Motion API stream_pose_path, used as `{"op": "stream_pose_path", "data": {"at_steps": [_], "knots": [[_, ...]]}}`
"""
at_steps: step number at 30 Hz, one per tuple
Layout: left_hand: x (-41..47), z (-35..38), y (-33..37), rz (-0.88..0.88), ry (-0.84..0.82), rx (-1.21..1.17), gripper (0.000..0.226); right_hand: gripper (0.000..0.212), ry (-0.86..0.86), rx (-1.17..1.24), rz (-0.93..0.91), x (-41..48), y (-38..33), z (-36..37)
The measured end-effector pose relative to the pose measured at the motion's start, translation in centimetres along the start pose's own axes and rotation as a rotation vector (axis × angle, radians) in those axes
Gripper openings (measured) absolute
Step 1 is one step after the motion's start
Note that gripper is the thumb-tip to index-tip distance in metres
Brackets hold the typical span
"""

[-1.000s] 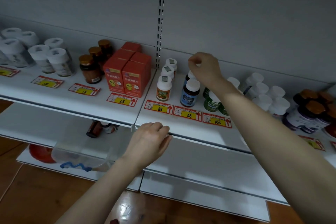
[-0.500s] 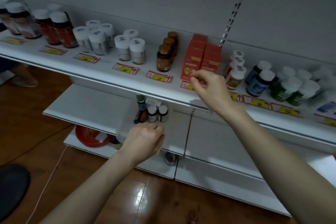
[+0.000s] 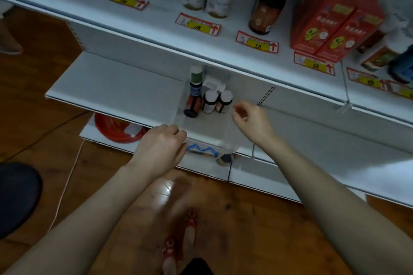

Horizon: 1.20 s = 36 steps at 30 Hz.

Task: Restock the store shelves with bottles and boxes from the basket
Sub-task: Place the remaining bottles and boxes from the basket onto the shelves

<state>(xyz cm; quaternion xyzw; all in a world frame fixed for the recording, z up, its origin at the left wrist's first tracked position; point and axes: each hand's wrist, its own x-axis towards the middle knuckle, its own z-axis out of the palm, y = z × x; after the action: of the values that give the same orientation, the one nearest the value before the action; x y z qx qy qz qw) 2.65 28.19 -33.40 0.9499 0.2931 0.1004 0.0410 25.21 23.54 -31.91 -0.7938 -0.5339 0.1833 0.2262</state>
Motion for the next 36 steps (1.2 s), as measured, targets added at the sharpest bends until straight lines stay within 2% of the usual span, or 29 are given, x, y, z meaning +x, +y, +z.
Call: {"op": "stream_pose_path", "data": {"at_steps": [8,12,15,20,26,29,33,36], "knots": [[3.9,9.2,-3.6,-0.071,-0.041,-0.071,0.040,0.035,-0.110,-0.036,0.118,8.9,5.5,8.7],[5.7,13.3,-4.6,-0.047,-0.019,-0.092,0.041,0.036,-0.092,-0.017,0.170,11.7,8.2,12.2],[7.3,15.6,-5.8,-0.022,0.017,-0.107,0.039,0.037,-0.016,0.003,0.182,14.1,10.0,14.3],[8.7,18.0,-7.6,0.037,0.069,-0.100,0.034,0.046,0.101,-0.085,0.168,19.4,11.6,15.6],[9.2,18.6,-8.6,0.094,0.073,-0.090,0.033,0.056,0.032,-0.153,0.201,22.3,12.4,16.3],[9.9,18.6,-8.9,0.124,0.079,-0.082,0.034,0.049,-0.001,-0.229,0.225,21.9,12.3,16.2],[12.8,18.9,-10.1,0.106,0.175,-0.044,0.034,0.044,-0.008,-0.112,0.223,20.6,11.7,15.8],[16.1,19.3,-11.6,0.015,0.198,0.010,0.035,0.045,0.027,-0.087,0.196,19.4,11.0,14.9]]}}
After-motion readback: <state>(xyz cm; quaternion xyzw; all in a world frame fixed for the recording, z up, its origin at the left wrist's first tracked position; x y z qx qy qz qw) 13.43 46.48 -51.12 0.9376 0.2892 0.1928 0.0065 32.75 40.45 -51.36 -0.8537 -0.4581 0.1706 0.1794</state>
